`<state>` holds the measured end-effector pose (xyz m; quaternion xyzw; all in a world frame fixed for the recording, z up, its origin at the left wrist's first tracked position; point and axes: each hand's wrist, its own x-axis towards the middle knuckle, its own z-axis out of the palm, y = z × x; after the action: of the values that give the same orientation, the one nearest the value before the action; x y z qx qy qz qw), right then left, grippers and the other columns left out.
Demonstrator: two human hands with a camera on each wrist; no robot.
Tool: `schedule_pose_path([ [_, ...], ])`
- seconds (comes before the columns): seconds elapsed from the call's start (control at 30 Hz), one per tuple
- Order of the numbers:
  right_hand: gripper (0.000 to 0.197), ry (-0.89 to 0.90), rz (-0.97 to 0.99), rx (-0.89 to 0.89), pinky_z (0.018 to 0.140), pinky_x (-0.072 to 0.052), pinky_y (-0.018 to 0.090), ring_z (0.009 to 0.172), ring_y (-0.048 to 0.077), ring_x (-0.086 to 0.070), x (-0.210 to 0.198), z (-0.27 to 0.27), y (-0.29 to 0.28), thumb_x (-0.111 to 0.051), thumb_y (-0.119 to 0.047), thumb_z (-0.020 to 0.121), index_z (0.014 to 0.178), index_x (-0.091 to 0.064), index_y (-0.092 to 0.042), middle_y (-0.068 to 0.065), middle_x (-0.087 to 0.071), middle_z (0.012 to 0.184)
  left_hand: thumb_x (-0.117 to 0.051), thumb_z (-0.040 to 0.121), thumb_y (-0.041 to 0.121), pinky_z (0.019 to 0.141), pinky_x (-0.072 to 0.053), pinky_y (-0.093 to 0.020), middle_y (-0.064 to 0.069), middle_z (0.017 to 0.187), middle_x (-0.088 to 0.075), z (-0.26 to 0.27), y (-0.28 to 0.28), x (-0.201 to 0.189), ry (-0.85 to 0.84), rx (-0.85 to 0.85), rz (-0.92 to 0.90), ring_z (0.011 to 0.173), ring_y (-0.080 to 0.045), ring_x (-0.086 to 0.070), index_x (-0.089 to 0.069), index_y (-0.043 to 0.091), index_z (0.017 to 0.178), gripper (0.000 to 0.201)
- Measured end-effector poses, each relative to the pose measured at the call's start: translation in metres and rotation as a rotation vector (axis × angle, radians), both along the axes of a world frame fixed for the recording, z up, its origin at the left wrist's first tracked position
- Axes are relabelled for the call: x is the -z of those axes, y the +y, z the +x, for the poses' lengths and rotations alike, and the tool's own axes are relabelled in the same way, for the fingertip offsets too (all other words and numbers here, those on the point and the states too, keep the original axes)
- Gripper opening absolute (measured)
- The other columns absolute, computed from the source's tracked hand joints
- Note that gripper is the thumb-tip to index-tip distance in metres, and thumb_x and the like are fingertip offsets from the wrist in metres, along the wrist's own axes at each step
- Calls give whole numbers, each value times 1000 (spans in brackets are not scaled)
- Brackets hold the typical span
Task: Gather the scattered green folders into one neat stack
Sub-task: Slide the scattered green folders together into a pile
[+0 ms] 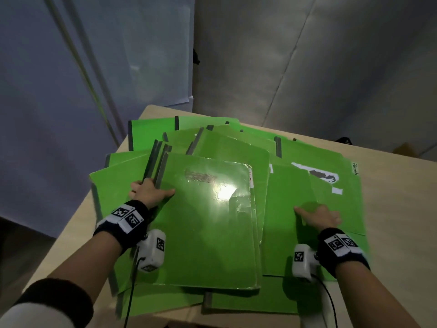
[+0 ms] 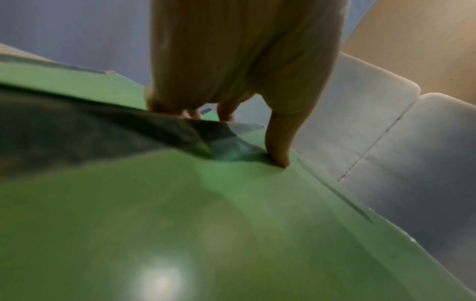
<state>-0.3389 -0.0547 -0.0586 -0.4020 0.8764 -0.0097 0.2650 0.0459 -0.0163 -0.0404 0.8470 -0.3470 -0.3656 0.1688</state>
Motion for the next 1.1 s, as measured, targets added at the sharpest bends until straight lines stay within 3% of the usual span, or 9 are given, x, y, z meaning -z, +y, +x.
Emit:
schedule_pose_path([
  [0.2, 88, -13, 5, -17, 105, -38, 52, 129, 44, -37, -5, -2, 0, -69, -54, 72, 134, -34, -2, 29, -37, 139, -69, 79, 43, 107, -32, -46, -24, 144, -24, -1, -5, -5, -78, 29, 61, 133, -41, -26, -42, 2, 134, 74],
  [0.37, 90, 10, -33, -39, 108, -32, 50, 131, 42, -37, -4, 2, 2, -67, -59, 71, 131, -40, 1, 29, -40, 139, -71, 76, 45, 115, -26, -50, -22, 147, -22, 8, -4, -4, 1, 8, 85, 137, -43, -24, -45, 3, 135, 78],
  [0.47, 103, -57, -62, -14, 90, -51, 51, 103, 37, -59, 5, -7, -1, -70, -73, 43, 116, -49, -2, 23, -59, 116, -70, 78, 40, 113, -29, -48, -20, 142, -39, 10, -8, -6, 152, -14, 28, 131, -38, -38, -50, 3, 131, 67],
  [0.53, 106, -119, -100, 25, 80, -56, 47, 86, 32, -61, 29, -29, -10, -71, -74, 32, 107, -51, -3, 17, -63, 101, -68, 83, 33, 109, -35, -48, -16, 130, -51, 11, -6, -7, 247, -19, -16, 120, -35, -48, -51, 1, 130, 59],
  [0.6, 125, -154, -105, 58, 83, -55, 51, 93, 36, -61, 44, -41, -14, -66, -80, 11, 108, -52, -2, 18, -62, 102, -64, 87, 30, 111, -32, -48, -15, 135, -50, 12, -3, -5, 263, -25, -66, 125, -35, -46, -52, 2, 132, 54],
  [0.63, 126, -176, -119, 74, 86, -53, 53, 100, 39, -61, 37, -35, -9, -66, -80, 10, 108, -53, -2, 20, -62, 107, -63, 87, 32, 113, -30, -48, -15, 141, -46, 10, 0, -5, 230, -27, -96, 130, -36, -42, -52, 5, 133, 54],
  [0.77, 60, -367, -296, 220, 95, -48, 45, 108, 37, -56, 4, -13, 7, -81, -39, 57, 99, -51, -7, 21, -58, 113, -56, 90, 41, 119, -9, -44, -14, 156, -14, -11, 9, -1, -7, 49, -132, 144, -35, -18, -48, 16, 139, 56],
  [0.9, 61, -645, -489, 381, 109, -35, 49, 129, 37, -44, -12, -13, 11, -64, -14, 85, 138, -37, -4, 19, -44, 141, -62, 85, 42, 120, -12, -49, -13, 157, -8, -8, 10, 7, 21, 32, -130, 144, -37, -15, -51, 17, 136, 57],
  [1.1, 55, -858, -598, 411, 115, -12, 52, 143, 31, -23, -31, -24, 8, -51, -16, 93, 145, -34, -22, 10, -26, 156, -70, 80, 34, 117, -24, -51, -9, 154, -22, 7, 6, 9, 231, -107, -288, 139, -35, -30, -57, 12, 129, 55],
])
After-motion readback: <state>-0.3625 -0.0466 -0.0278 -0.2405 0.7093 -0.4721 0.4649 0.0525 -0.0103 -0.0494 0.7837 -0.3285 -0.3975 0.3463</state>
